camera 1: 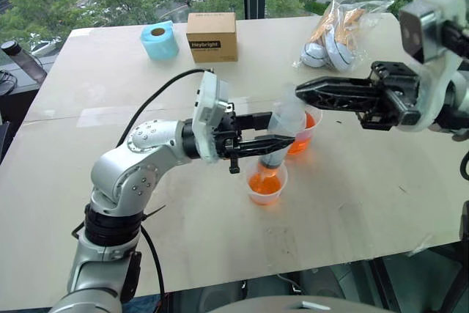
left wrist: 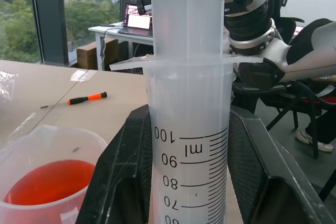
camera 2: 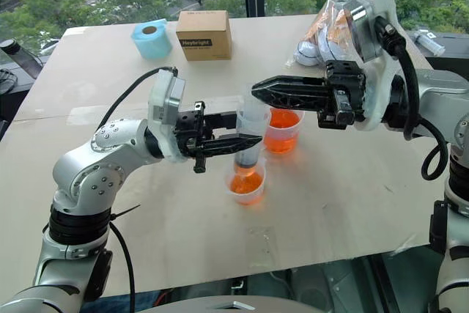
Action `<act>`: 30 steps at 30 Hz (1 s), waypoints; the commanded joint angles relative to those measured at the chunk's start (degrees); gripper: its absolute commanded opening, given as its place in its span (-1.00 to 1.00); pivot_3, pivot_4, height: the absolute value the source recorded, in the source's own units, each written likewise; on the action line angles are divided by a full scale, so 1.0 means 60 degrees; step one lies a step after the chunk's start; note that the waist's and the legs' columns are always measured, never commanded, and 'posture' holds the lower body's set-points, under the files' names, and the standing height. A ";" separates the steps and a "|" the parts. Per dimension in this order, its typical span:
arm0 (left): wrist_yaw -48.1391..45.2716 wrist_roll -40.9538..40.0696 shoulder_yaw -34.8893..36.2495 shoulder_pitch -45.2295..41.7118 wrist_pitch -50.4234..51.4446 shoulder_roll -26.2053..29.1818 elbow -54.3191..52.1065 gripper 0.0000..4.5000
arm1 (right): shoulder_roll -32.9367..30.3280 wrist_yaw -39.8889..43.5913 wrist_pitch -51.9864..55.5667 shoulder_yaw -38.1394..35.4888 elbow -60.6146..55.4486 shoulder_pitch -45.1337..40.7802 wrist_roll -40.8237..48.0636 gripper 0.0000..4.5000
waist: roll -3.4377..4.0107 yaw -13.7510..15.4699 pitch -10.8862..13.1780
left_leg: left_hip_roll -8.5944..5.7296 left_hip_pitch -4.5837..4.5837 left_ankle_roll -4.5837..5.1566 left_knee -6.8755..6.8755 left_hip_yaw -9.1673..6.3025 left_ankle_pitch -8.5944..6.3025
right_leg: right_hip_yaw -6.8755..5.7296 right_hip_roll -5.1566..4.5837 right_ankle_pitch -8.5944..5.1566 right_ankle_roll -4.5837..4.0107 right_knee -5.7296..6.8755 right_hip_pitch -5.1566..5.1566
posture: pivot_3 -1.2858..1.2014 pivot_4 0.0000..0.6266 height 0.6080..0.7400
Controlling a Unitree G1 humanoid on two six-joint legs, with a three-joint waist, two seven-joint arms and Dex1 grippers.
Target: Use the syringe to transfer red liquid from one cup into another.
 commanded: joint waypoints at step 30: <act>0.0097 0.0054 0.0249 -0.0309 -0.0468 -0.0625 -0.0030 -0.37 | -0.0830 0.0542 -0.0247 -0.1098 0.0022 0.1828 -0.0411 0.00 | -0.0001 0.0067 0.0000 | 0.0001 0.0002 0.0006 -0.0001 -0.0022 -0.0003 | -0.0026 -0.0005 0.0001 0.0001 -0.0043 0.0038 | 0.03 -0.52 1.00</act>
